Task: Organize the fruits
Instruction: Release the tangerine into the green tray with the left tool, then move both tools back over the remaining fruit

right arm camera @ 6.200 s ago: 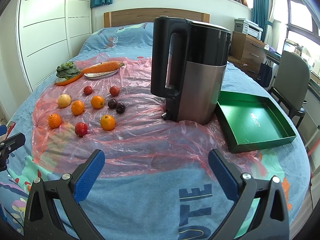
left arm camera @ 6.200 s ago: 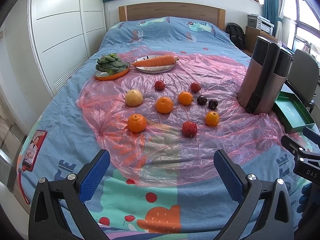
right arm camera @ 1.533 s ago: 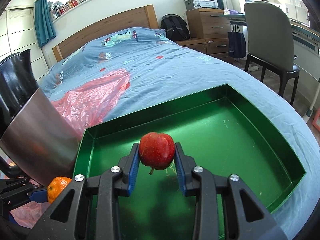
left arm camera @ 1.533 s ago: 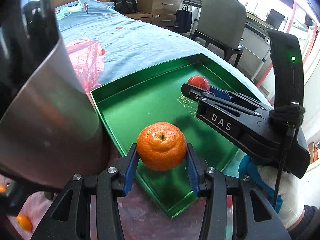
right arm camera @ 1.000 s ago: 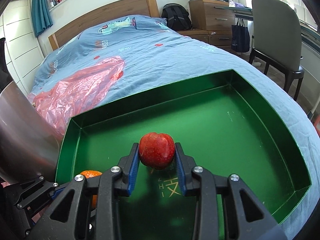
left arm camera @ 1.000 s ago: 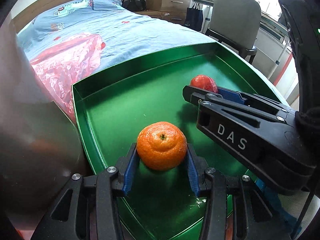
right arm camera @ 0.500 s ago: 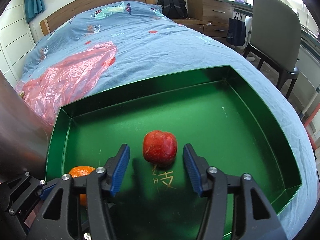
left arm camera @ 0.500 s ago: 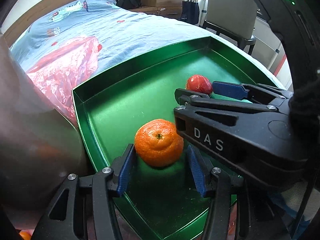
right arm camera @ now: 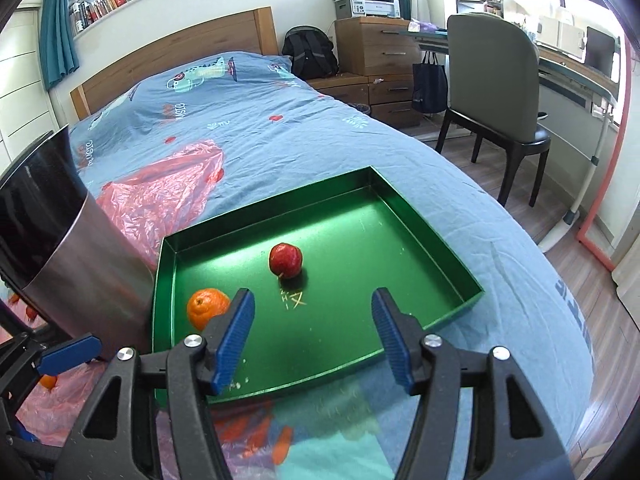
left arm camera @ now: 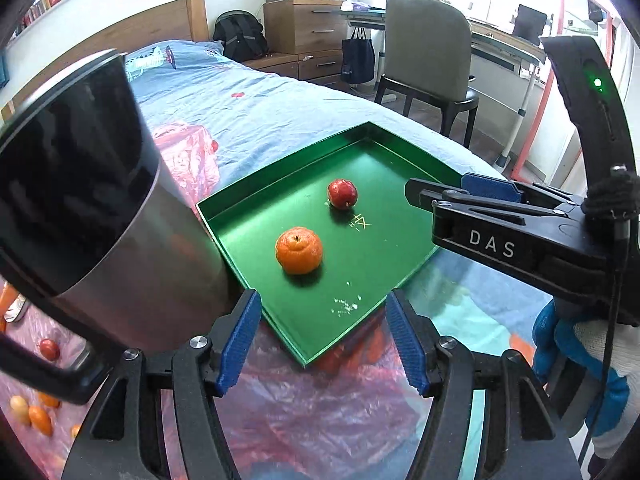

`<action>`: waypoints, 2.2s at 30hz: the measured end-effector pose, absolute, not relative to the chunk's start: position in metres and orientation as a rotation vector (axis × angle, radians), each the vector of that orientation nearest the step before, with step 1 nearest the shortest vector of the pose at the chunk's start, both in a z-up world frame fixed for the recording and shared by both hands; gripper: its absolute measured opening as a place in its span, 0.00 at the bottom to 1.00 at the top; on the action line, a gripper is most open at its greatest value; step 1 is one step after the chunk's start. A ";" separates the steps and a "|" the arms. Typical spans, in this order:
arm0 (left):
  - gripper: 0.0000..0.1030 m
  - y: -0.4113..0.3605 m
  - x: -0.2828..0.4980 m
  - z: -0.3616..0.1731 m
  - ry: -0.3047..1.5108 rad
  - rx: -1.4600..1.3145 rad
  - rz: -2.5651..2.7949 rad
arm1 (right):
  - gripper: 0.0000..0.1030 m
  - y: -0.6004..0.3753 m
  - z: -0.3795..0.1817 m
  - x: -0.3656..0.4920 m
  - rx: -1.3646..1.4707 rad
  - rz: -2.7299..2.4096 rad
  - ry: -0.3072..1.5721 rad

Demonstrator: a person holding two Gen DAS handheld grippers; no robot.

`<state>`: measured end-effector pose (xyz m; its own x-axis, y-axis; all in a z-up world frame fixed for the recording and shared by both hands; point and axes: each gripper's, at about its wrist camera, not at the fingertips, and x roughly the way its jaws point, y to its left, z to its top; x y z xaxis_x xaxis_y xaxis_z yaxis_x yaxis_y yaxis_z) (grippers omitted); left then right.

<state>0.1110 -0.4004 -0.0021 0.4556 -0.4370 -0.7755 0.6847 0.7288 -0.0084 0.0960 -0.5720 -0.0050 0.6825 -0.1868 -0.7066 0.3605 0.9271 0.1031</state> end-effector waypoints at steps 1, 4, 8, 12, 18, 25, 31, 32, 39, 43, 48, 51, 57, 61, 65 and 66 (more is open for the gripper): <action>0.58 -0.394 0.105 0.002 0.843 0.326 -0.705 | 1.00 -0.568 -0.003 0.089 0.247 -0.306 0.759; 0.61 -0.372 0.090 0.013 0.830 0.317 -0.690 | 1.00 -0.551 0.004 0.071 0.251 -0.298 0.753; 0.63 -0.343 0.074 0.022 0.822 0.302 -0.663 | 1.00 -0.526 0.011 0.053 0.242 -0.274 0.754; 0.63 -0.310 0.060 0.024 0.819 0.279 -0.624 | 1.00 -0.496 0.018 0.041 0.222 -0.229 0.745; 0.63 -0.251 0.044 0.017 0.818 0.246 -0.535 | 1.00 -0.441 0.022 0.030 0.197 -0.128 0.733; 0.63 -0.192 0.042 0.003 0.822 0.210 -0.420 | 1.00 -0.380 0.020 0.031 0.152 -0.006 0.743; 0.63 -0.146 0.046 -0.009 0.831 0.173 -0.341 | 1.00 -0.333 0.014 0.037 0.111 0.089 0.768; 0.63 -0.139 0.048 -0.011 0.835 0.167 -0.327 | 1.00 -0.325 0.012 0.038 0.105 0.102 0.772; 0.63 -0.085 0.067 -0.033 0.862 0.103 -0.230 | 1.00 -0.281 -0.005 0.053 0.076 0.195 0.804; 0.63 -0.056 0.085 -0.046 0.884 0.060 -0.180 | 1.00 -0.257 -0.022 0.066 0.066 0.243 0.832; 0.63 -0.027 0.110 -0.059 0.900 -0.007 -0.129 | 1.00 -0.230 -0.043 0.087 0.060 0.300 0.865; 0.63 -0.013 0.126 -0.065 0.911 -0.049 -0.106 | 1.00 -0.217 -0.053 0.100 0.062 0.327 0.880; 0.63 0.003 0.161 -0.080 0.934 -0.098 -0.064 | 1.00 -0.198 -0.073 0.126 0.067 0.371 0.904; 0.63 0.005 0.180 -0.091 0.944 -0.094 -0.049 | 1.00 -0.190 -0.087 0.139 0.070 0.388 0.924; 0.63 0.003 0.195 -0.101 0.957 -0.087 -0.039 | 1.00 -0.183 -0.096 0.148 0.069 0.401 0.935; 0.63 0.003 0.198 -0.103 0.959 -0.086 -0.036 | 1.00 -0.182 -0.098 0.150 0.066 0.402 0.937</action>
<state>0.1978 0.0027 -0.1035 0.5742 -0.0690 -0.8158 -0.0075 0.9960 -0.0895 0.1499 -0.1817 -0.0975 0.5240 0.3644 -0.7698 -0.3074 0.9238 0.2281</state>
